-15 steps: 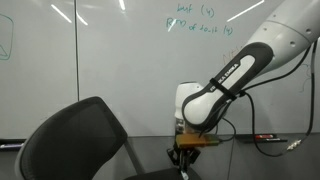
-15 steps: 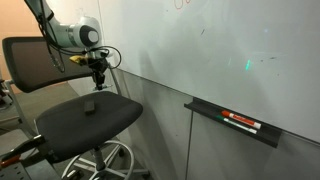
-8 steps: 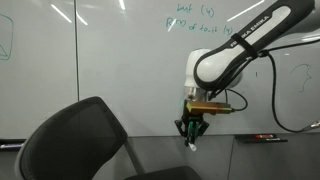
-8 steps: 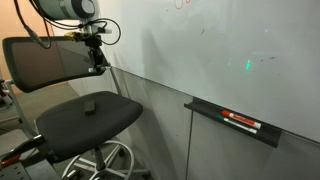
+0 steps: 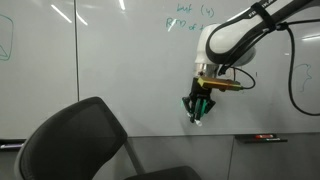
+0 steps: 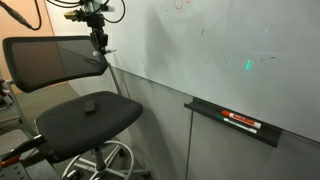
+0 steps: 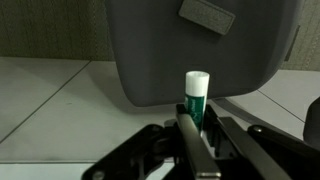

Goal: Use the marker from the seat to write on the whiteboard.

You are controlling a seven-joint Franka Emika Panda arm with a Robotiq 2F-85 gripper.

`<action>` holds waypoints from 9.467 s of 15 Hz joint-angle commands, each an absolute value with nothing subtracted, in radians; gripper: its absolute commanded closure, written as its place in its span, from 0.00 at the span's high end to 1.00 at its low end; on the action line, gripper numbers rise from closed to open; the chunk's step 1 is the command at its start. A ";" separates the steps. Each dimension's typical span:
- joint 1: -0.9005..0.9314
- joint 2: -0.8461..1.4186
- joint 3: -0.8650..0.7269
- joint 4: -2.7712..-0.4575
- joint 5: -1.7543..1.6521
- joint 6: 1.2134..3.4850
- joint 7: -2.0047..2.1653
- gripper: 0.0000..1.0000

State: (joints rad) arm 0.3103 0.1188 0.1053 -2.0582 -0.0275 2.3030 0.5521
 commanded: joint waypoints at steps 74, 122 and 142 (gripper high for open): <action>0.227 0.325 0.025 -1.813 -0.172 2.452 0.397 0.06; 0.217 0.286 0.174 -1.871 0.160 2.236 0.201 0.06; 0.257 0.543 0.112 -1.641 -0.021 2.371 0.207 0.06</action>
